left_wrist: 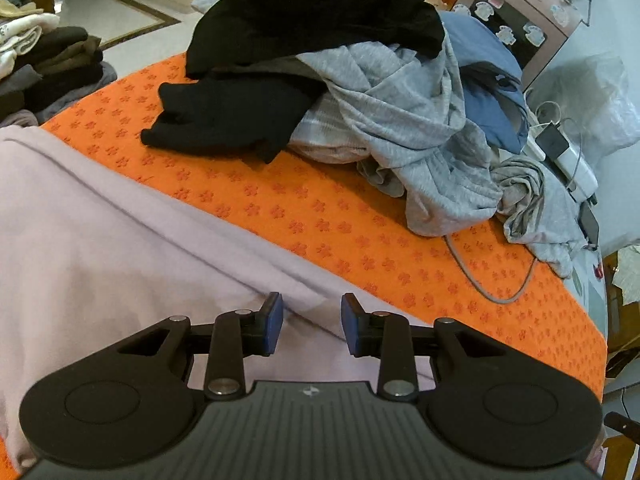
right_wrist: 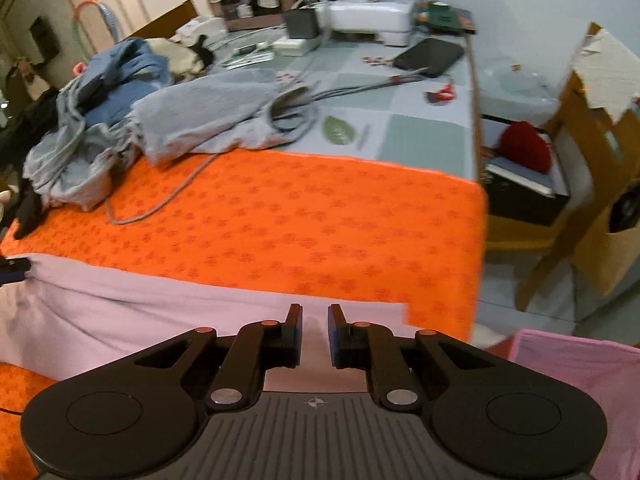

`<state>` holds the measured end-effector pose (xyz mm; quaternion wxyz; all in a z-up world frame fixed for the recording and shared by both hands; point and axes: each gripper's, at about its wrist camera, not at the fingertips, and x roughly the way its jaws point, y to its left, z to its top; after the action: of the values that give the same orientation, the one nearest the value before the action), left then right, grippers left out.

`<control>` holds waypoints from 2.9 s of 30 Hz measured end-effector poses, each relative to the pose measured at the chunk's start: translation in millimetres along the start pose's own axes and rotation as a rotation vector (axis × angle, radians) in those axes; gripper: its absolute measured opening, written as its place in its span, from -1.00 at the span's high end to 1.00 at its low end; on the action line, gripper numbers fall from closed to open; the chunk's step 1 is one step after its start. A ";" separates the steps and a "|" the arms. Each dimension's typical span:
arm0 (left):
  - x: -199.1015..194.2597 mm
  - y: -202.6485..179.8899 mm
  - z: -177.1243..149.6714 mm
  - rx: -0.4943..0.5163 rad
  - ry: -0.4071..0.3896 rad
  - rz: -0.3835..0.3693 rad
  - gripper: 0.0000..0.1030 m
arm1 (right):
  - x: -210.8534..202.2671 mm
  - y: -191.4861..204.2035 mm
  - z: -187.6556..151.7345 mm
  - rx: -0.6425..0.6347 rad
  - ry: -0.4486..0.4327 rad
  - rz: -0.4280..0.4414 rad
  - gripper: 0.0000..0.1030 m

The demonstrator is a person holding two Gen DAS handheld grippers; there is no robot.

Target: Fold clothes

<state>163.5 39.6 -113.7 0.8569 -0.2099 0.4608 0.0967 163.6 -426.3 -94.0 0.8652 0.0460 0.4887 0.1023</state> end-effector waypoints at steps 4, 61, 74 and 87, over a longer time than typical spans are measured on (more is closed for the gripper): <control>8.0 6.9 1.9 -0.048 -0.004 -0.009 0.33 | 9.7 29.1 4.3 -0.073 -0.002 0.073 0.70; 26.0 43.6 42.3 0.553 -0.128 0.068 0.64 | 84.8 187.0 32.8 -0.645 0.003 0.071 0.41; -48.8 34.5 11.6 0.467 -0.059 -0.035 0.16 | -19.3 53.5 -19.8 0.045 -0.071 -0.073 0.25; -65.0 -23.9 -83.5 0.631 -0.003 -0.101 0.08 | -44.5 -27.9 -73.3 0.074 -0.061 -0.187 0.24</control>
<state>73.4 -17.3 -93.9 0.8841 0.0437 0.4557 -0.0935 82.2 -464.9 -99.7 0.8830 0.0354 0.4680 0.0016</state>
